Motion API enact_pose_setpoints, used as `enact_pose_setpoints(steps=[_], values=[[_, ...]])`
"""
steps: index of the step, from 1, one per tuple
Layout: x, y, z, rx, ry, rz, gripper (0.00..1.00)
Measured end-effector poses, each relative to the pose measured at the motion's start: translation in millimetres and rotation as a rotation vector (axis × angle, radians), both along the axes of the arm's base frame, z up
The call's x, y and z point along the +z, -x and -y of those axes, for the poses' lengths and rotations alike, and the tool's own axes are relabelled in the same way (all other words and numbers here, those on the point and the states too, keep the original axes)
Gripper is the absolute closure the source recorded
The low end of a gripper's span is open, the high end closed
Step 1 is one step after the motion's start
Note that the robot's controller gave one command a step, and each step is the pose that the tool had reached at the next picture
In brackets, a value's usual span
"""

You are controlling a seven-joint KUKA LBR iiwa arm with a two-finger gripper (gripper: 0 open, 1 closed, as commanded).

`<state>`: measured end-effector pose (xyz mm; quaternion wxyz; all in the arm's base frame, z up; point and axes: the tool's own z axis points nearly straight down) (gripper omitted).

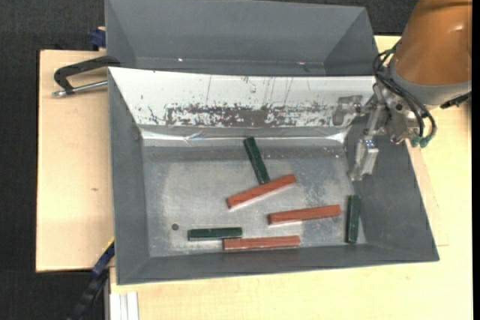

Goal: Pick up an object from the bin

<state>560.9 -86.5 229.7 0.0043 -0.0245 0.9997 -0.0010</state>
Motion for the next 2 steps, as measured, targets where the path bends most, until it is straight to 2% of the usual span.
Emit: enact_pose_setpoints(steps=[1,2], values=[[-68.0,16.8,-5.9,0.057,-0.002,-0.003,0.0],[-112.5,22.6,-31.8,0.071,-0.002,-0.008,0.0]])
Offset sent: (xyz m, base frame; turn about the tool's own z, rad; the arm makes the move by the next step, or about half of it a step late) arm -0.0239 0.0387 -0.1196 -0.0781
